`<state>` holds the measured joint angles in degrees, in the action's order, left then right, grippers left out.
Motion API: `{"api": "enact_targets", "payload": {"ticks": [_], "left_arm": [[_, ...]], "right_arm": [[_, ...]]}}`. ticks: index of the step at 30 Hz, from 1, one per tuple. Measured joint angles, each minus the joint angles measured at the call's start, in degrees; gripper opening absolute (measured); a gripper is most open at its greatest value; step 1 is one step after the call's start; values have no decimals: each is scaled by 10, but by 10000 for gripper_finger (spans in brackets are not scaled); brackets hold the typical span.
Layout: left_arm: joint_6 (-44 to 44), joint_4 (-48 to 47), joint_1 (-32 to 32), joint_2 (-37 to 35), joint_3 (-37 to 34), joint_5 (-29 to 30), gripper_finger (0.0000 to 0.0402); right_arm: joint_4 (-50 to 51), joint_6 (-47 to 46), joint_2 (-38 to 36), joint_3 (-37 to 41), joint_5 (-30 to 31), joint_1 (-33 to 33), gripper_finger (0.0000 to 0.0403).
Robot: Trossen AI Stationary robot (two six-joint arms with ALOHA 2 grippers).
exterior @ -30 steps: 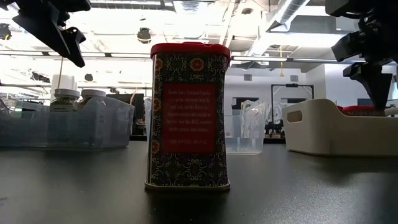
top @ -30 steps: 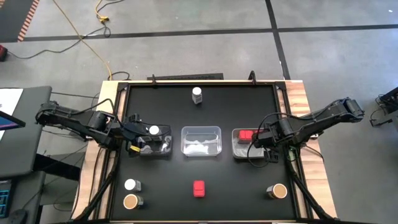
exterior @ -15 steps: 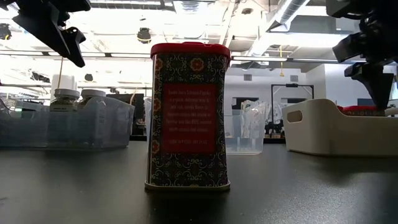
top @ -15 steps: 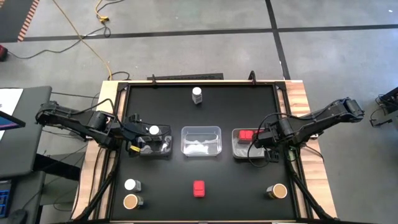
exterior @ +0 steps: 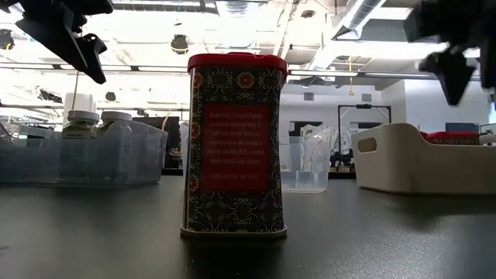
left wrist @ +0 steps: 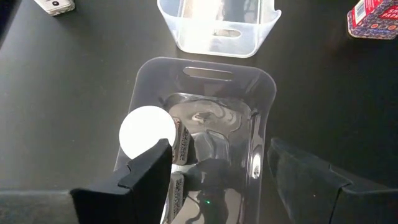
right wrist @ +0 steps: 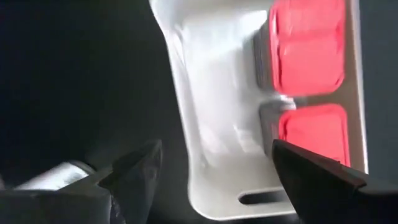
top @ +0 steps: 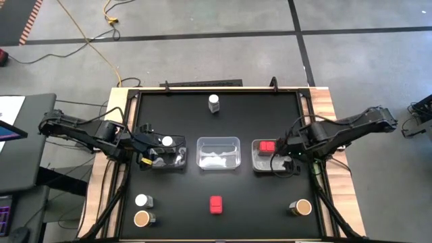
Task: Sort spices by type
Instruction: Put the left red seasoning can into the white bin, then put the left gold seasoning bottle into the transparent bin
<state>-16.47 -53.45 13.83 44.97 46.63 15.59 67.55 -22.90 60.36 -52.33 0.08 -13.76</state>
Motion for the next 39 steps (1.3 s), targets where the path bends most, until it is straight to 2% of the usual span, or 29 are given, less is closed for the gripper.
{"api": "enact_targets", "payload": {"ticks": [4,11,16,19,22,24,32,35,39], "left_arm": [[-3,3,0,0,0,0,251],[-9,3,0,0,0,0,251],[-9,5,0,0,0,0,251],[-16,5,0,0,0,1,251],[-16,5,0,0,0,1,251],[-16,5,0,0,0,2,251],[-18,19,0,0,0,13,251],[-18,40,1,0,0,12,251],[-37,33,17,16,22,11,251]], "right_arm": [[-49,-44,-17,-29,0,0,343],[-232,-191,-24,-32,0,0,343],[-369,-197,11,-32,1,0,343],[-422,-169,42,-32,9,1,343],[-431,-93,81,-32,29,8,343],[-432,-91,112,-32,32,12,343],[-479,-225,224,-31,32,-3,343],[-492,-258,234,-31,36,-23,340],[-485,-293,225,-31,73,-59,330]]}}
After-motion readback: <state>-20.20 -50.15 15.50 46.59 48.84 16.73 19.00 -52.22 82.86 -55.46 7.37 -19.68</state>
